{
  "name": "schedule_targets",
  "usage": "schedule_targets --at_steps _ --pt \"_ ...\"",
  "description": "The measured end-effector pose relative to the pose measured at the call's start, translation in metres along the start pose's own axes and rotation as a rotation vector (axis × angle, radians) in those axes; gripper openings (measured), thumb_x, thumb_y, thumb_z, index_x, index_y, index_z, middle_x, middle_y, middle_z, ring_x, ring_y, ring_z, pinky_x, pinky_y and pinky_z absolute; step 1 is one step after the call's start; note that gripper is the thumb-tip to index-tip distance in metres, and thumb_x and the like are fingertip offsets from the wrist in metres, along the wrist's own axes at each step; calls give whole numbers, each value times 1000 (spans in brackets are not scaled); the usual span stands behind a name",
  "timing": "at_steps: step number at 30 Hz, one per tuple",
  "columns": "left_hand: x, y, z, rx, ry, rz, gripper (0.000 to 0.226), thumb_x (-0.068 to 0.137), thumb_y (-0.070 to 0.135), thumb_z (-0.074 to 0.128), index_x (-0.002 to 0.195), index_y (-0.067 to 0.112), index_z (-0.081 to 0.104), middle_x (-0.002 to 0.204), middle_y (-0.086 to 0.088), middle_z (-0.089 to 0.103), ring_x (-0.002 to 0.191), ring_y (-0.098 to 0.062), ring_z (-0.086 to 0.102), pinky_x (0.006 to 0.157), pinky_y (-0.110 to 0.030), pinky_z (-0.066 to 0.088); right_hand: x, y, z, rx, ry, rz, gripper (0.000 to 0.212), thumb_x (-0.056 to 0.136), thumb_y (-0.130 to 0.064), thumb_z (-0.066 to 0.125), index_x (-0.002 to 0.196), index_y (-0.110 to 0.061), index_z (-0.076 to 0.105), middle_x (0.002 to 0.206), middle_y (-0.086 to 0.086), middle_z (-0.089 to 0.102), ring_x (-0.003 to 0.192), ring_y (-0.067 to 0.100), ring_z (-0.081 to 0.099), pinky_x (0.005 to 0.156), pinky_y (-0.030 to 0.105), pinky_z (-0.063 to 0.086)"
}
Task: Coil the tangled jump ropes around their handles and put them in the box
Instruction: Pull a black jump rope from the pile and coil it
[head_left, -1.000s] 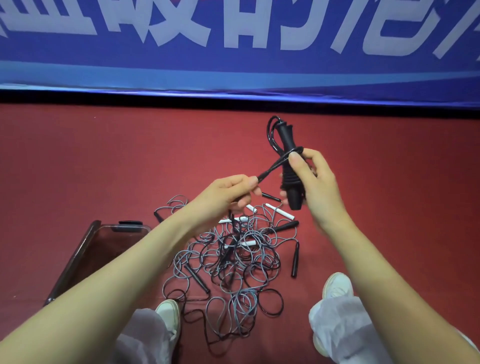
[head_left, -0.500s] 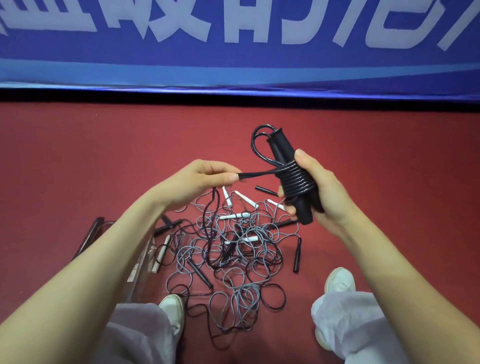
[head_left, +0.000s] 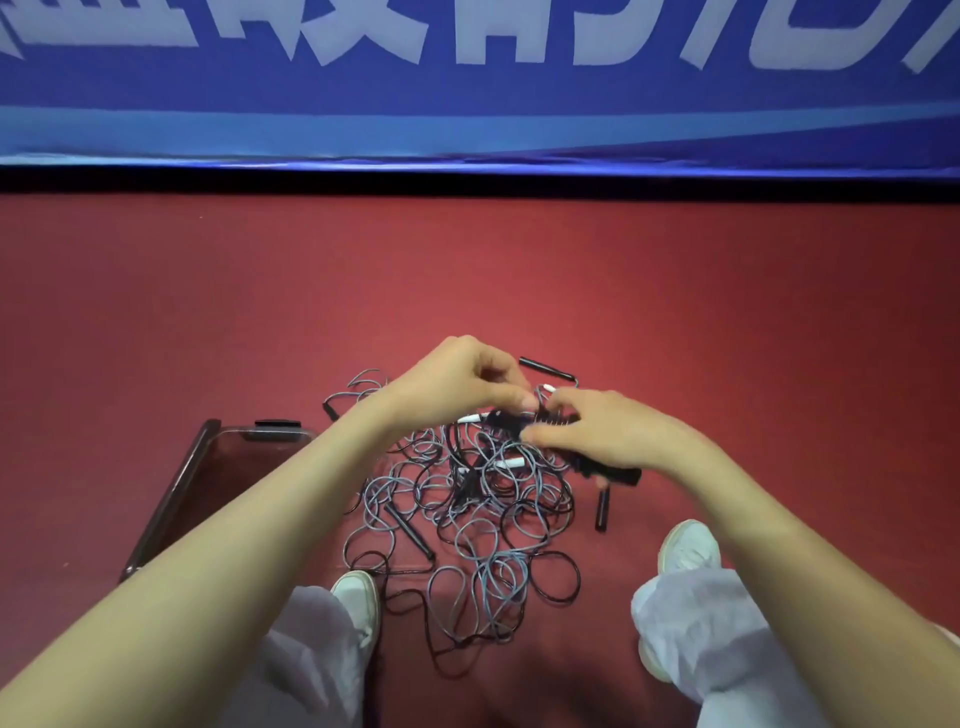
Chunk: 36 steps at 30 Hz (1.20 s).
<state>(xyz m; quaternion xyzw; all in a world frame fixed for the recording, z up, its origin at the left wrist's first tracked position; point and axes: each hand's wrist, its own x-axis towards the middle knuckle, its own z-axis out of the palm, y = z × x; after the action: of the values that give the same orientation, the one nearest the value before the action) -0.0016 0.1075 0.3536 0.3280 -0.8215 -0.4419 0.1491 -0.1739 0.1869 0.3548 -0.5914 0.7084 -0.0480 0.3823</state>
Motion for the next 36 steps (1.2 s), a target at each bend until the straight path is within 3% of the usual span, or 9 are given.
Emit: schedule_targets --at_steps 3,6,9,15,21,25,28,31,36 --pt "3 6 3 -207 157 -2 13 92 18 64 95 6 62 62 10 59 46 -4 43 47 -20 36 0 2 -7 -141 428 -17 43 89 -65 45 128 -47 44 117 -1 65 104 28 62 79 35 41" --pt "4 13 6 -501 31 -123 13 97 16 54 104 4 55 64 0 55 42 -7 33 40 -20 36 -2 0 -10 -118 675 -119 43 93 -61 41 133 -46 38 119 -3 58 107 32 59 82 39 40" --pt "2 12 6 -617 -124 -176 16 97 17 50 92 6 62 61 3 51 41 -4 29 40 -16 32 -4 4 -16 24 803 -194 43 94 -55 45 135 -45 39 124 -8 58 109 29 58 85 40 41" --pt "2 8 9 -670 -48 -160 35 87 46 50 91 13 64 55 6 37 49 -8 23 48 -20 23 -6 4 -15 231 795 -281 37 88 -57 52 122 -47 43 100 -12 63 93 22 64 85 43 48" --pt "3 8 7 -704 9 -154 44 86 53 43 91 14 62 67 4 58 62 -10 53 63 -21 47 -6 0 -11 -26 782 -224 39 93 -51 48 130 -40 43 113 -12 59 97 23 59 76 33 35" --pt "5 15 -1 -728 -7 -163 57 85 56 35 89 10 67 74 -2 69 71 -14 64 82 -27 49 -4 0 -8 -271 800 -166 50 96 -50 43 143 -38 35 119 -3 57 100 35 61 72 35 37" --pt "3 15 -4 -682 -59 -256 66 81 63 37 91 6 68 86 -11 72 74 -21 68 82 -32 52 -4 -3 -6 -374 816 -159 55 97 -50 42 148 -36 29 124 -2 54 102 34 61 67 33 33" --pt "4 14 5 -610 -93 -246 51 81 57 46 88 10 65 80 -5 69 66 -14 63 66 -25 50 -3 -6 0 -427 824 -203 56 97 -47 42 150 -32 27 125 1 53 102 33 62 65 34 35" --pt "4 12 5 -771 -7 -186 26 81 37 60 77 11 54 66 2 54 77 -15 67 73 -25 57 -1 -3 -5 -392 887 -194 58 95 -52 45 147 -31 32 120 1 54 98 34 62 62 34 34"
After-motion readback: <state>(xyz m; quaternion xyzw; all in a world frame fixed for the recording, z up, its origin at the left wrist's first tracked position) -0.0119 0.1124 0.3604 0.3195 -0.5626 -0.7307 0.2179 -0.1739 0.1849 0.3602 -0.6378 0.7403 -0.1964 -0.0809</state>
